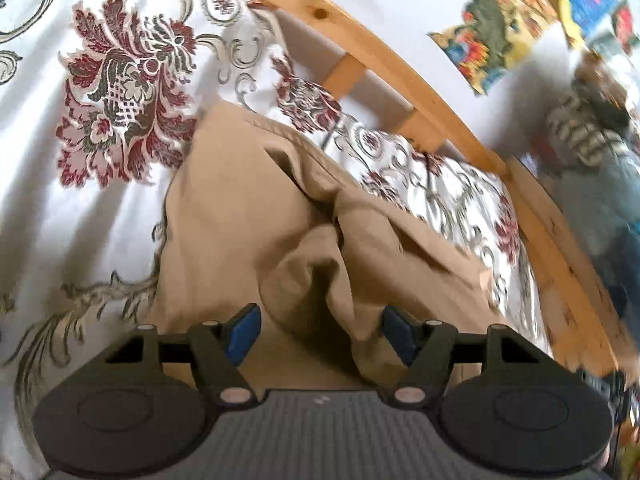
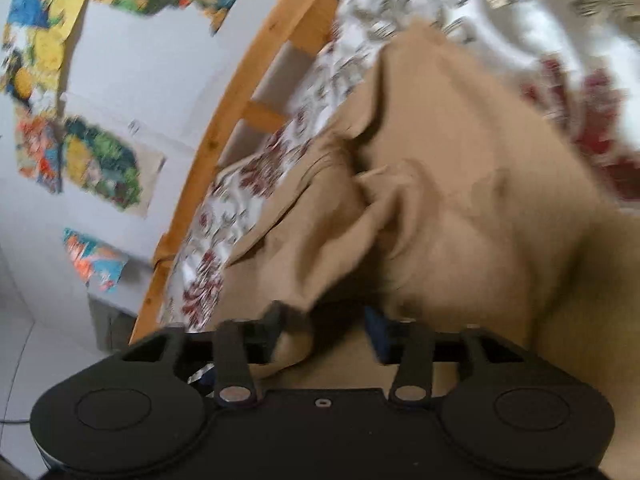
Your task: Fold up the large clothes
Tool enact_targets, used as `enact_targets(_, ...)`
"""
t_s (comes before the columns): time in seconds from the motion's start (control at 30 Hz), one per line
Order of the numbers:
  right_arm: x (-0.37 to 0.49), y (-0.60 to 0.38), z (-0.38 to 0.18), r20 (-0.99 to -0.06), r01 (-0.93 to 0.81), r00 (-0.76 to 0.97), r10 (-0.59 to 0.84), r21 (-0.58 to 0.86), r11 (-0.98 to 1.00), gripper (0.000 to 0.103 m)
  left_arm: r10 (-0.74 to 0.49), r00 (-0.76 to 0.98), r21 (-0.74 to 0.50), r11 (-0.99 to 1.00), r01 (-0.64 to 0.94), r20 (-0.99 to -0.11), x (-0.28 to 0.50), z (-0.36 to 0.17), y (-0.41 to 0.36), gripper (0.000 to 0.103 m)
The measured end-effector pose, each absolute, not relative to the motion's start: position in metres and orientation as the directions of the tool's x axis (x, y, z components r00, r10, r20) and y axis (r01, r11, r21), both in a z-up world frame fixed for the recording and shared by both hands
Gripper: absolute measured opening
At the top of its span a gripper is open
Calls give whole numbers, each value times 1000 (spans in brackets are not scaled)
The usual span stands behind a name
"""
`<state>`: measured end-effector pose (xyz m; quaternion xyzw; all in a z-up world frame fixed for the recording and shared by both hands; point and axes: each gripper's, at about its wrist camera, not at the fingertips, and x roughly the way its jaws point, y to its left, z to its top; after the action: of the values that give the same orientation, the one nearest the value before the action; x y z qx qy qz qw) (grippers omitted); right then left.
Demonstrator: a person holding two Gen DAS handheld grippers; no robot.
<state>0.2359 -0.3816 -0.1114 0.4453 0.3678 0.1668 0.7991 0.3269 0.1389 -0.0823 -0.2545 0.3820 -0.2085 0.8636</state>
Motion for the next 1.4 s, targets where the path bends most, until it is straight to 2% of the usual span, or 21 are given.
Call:
enact_targets(0.2,251,-395,-133,-470,213,729,498,847,487,57,-536,610,-578,802,153,-583,340,-83,117,71)
enact_targets(0.23,257,-396,-138,-474,234,725,499,852,468,55,-529,613,-567,809,154,-587,339,-84,116,68)
enact_targets(0.27,263,-395,-140,-469,237,727,502,857,458,54,-522,617,-559,814,154,-590,337,-85,114,55)
enact_targets(0.3,268,-393,-139,-470,232,730,496,853,467,44,-519,615,-556,817,153,-594,338,-86,113,44)
enact_targets(0.33,275,-390,-134,-482,218,731,482,836,504,24,-517,611,-553,819,151,-599,333,-86,112,17)
enact_targets(0.4,287,-384,-120,-503,180,741,444,787,590,7,-500,622,-541,829,141,-602,326,-86,110,13)
enact_targets(0.43,292,-381,-110,-505,150,755,418,754,640,1,-495,631,-534,832,148,-597,322,-84,109,9)
enact_targets(0.5,300,-371,-93,-514,99,783,350,659,745,1,-471,646,-508,849,148,-600,312,-83,107,5)
enact_targets(0.57,308,-358,-84,-537,44,798,274,506,861,0,-457,648,-492,859,143,-610,304,-89,105,4)
enact_targets(0.7,311,-349,-103,-605,51,762,230,410,911,1,-449,636,-480,866,139,-627,296,-101,105,5)
enact_targets(0.73,307,-349,-104,-604,57,765,226,412,909,5,-450,638,-483,865,137,-624,293,-99,107,10)
enact_targets(0.8,298,-349,-100,-590,68,778,214,417,906,8,-464,632,-482,862,158,-621,287,-93,108,27)
enact_targets(0.87,290,-343,-89,-582,73,796,165,363,929,26,-480,629,-474,859,195,-612,279,-86,106,65)
enact_targets(0.9,287,-338,-82,-566,65,812,140,326,943,43,-476,635,-462,863,203,-608,273,-83,105,73)
enact_targets(0.93,284,-332,-76,-543,61,833,110,287,956,61,-449,652,-438,878,194,-611,266,-80,102,92)
enact_targets(0.97,280,-325,-70,-516,57,853,82,249,967,65,-407,672,-406,898,170,-619,258,-78,100,101)
enact_targets(1.0,278,-318,-65,-488,42,870,70,213,976,68,-374,688,-381,912,152,-621,250,-77,98,101)
enact_targets(1.1,277,-287,-54,-444,-27,893,75,114,993,86,-340,680,-352,927,127,-650,233,-75,98,101)
enact_targets(1.27,283,-236,-64,-435,-141,895,97,-70,988,88,-204,705,-233,971,57,-680,218,-62,92,102)
enact_targets(1.4,299,-226,-91,-522,-123,851,56,-95,988,88,-124,752,-142,989,41,-648,220,-44,84,102)
